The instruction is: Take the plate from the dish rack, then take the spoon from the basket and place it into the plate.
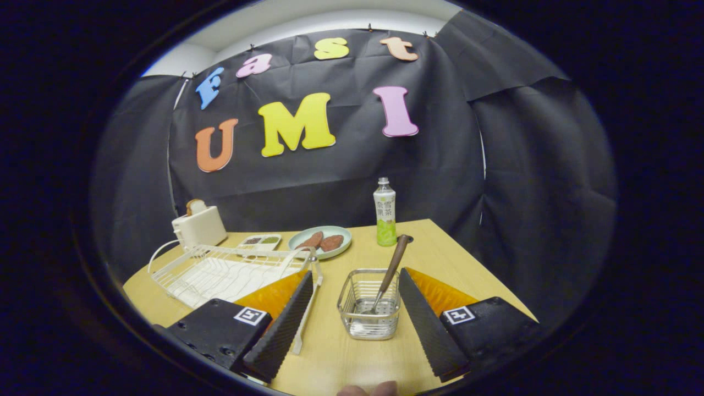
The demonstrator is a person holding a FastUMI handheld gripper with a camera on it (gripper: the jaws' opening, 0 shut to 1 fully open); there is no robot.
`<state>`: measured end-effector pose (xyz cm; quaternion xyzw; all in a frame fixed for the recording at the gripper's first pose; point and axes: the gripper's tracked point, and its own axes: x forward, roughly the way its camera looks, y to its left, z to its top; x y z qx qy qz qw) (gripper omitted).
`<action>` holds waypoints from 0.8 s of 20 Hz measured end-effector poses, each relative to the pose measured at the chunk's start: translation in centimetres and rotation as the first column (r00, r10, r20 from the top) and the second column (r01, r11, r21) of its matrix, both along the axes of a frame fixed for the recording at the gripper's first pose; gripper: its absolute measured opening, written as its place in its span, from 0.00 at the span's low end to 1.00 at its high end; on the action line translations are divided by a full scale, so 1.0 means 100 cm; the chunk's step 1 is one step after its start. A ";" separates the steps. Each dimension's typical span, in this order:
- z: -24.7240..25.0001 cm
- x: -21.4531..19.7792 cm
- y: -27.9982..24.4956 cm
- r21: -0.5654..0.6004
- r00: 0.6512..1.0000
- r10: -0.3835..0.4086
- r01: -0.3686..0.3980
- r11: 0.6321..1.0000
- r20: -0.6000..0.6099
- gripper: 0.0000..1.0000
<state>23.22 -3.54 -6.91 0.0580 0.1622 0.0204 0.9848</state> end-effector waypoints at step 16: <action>-0.030 0.105 -0.006 0.064 0.993 -0.004 0.011 0.998 -0.119 0.76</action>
